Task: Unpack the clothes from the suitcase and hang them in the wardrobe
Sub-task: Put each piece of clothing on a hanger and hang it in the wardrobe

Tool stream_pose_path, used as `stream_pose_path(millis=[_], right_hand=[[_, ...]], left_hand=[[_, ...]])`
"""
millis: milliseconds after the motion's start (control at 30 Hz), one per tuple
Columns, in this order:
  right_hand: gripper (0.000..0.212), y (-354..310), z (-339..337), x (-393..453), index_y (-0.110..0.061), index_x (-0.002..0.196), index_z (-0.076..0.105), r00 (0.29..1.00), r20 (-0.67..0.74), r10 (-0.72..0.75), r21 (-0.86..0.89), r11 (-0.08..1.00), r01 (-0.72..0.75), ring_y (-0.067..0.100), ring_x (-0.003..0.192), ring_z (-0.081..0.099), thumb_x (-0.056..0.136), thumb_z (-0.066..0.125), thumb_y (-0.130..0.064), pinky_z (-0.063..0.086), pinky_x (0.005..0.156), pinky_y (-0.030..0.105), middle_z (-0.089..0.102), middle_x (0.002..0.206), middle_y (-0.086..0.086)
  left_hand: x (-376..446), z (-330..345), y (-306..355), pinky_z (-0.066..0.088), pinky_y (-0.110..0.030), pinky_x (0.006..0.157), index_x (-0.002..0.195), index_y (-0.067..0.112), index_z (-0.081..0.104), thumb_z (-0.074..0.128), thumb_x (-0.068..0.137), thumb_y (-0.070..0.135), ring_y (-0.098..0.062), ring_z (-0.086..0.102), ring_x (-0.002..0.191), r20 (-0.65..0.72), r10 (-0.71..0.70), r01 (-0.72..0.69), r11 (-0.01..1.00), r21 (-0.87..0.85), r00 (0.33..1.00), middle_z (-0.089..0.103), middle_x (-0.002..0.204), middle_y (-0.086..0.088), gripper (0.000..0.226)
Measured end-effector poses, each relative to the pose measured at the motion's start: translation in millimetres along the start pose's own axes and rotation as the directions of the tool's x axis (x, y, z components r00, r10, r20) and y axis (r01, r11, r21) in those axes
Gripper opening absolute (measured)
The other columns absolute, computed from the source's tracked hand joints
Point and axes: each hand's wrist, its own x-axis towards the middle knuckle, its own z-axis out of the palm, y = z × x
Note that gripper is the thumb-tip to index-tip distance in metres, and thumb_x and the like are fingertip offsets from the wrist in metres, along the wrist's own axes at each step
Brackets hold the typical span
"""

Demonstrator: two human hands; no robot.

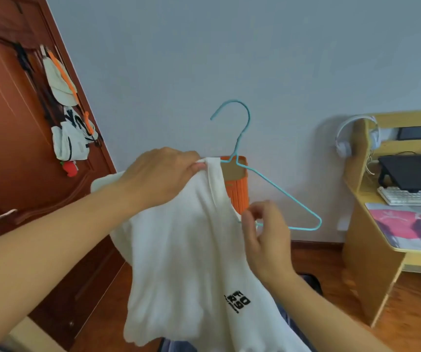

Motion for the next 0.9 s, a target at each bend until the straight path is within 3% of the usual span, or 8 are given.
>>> stream_pose_path(millis=[133, 200, 300, 433, 567, 733, 800, 900], right_hand=[[0.054, 51.7, 27.0, -23.9, -0.027, 0.136, 0.05, 0.875, 0.476, 0.088, -0.069, 0.996, -0.063, 0.002, 0.12, 0.037, 0.084, 0.062, -0.035, 0.024, 0.11, 0.03, 0.052, 0.131, -0.018], [0.042, 68.1, 24.1, -15.5, -0.028, 0.124, 0.058, 0.84, 0.533, 0.1, -0.129, 0.991, -0.036, 0.006, 0.112, 0.04, 0.082, 0.061, -0.036, 0.024, 0.11, 0.031, 0.06, 0.117, -0.015], [0.028, 92.9, -1.9, -12.2, -0.031, 0.109, 0.06, 0.744, 0.667, -0.037, -0.232, 0.939, 0.254, 0.014, 0.103, 0.055, 0.081, 0.06, -0.034, 0.025, 0.111, 0.038, 0.059, 0.094, -0.016], [0.055, 115.0, -41.3, 29.7, -0.022, 0.122, 0.063, 0.662, 0.694, -0.282, -0.351, 0.671, 0.653, 0.024, 0.109, 0.06, 0.073, 0.041, -0.01, 0.033, 0.109, 0.045, 0.07, 0.116, -0.003], [0.044, 94.4, -50.9, 67.4, -0.011, 0.116, 0.071, 0.553, 0.711, -0.435, -0.261, 0.566, 0.782, 0.027, 0.099, 0.062, 0.083, 0.04, -0.009, 0.058, 0.077, 0.037, 0.071, 0.108, 0.008], [0.041, 82.0, -56.0, 90.3, 0.0, 0.105, 0.073, 0.435, 0.696, -0.57, -0.208, 0.42, 0.883, 0.032, 0.092, 0.066, 0.086, 0.037, 0.003, 0.058, 0.069, 0.041, 0.072, 0.098, 0.013], [0.038, 80.3, -52.9, 100.8, -0.001, 0.103, 0.072, 0.452, 0.664, -0.595, -0.238, 0.405, 0.883, 0.034, 0.087, 0.064, 0.086, 0.038, 0.006, 0.054, 0.066, 0.043, 0.071, 0.094, 0.012], [0.026, 56.8, -32.4, 105.7, -0.003, 0.097, 0.067, 0.644, 0.475, -0.599, -0.279, 0.592, 0.756, 0.035, 0.082, 0.056, 0.083, 0.052, 0.014, 0.05, 0.064, 0.044, 0.067, 0.09, 0.01]], left_hand=[[-7.5, 0.5, -6.3, 0.047, -0.04, 0.066, 0.107, 0.021, 0.062, 0.019, 0.1, 0.059, -0.037, 0.064, 0.087, -0.053, 0.04, -0.041, 0.999, -0.026, 0.998, 0.07, 0.09, -0.006, 0.058], [-13.6, 2.7, -21.4, 0.045, -0.04, 0.062, 0.104, 0.018, 0.062, 0.024, 0.101, 0.057, -0.039, 0.063, 0.079, -0.075, -0.032, 0.028, 0.998, -0.057, 0.997, 0.067, 0.08, -0.009, 0.055], [-34.4, 3.4, -63.7, 0.052, -0.044, 0.061, 0.105, 0.016, 0.062, 0.024, 0.101, 0.06, -0.038, 0.064, 0.073, -0.083, -0.074, 0.071, 0.997, -0.043, 0.994, 0.067, 0.077, -0.008, 0.058], [-81.9, 26.9, -99.3, 0.057, -0.044, 0.059, 0.104, 0.012, 0.068, 0.018, 0.105, 0.062, -0.033, 0.07, 0.073, -0.093, -0.025, 0.03, 0.998, 0.052, 0.995, 0.073, 0.085, -0.007, 0.07], [-97.2, 42.1, -111.0, 0.05, -0.04, 0.044, 0.095, 0.01, 0.061, 0.035, 0.111, 0.039, -0.029, 0.064, 0.059, -0.213, 0.038, -0.004, 0.987, 0.16, 0.976, 0.063, 0.074, -0.005, 0.041], [-107.9, 37.1, -123.6, 0.036, -0.032, 0.037, 0.083, 0.015, 0.054, 0.045, 0.108, 0.03, -0.026, 0.056, 0.048, -0.147, 0.163, -0.094, 0.916, 0.39, 0.976, 0.05, 0.063, -0.002, 0.031], [-108.1, 40.0, -119.4, 0.029, -0.03, 0.039, 0.081, 0.015, 0.059, 0.046, 0.107, 0.031, -0.025, 0.054, 0.047, -0.107, 0.182, -0.126, 0.91, 0.394, 0.977, 0.05, 0.062, -0.001, 0.033], [-96.3, 47.8, -101.9, 0.028, -0.028, 0.041, 0.089, 0.014, 0.066, 0.031, 0.11, 0.04, -0.031, 0.058, 0.048, -0.068, 0.096, -0.07, 0.949, 0.306, 0.993, 0.058, 0.065, -0.003, 0.048]])
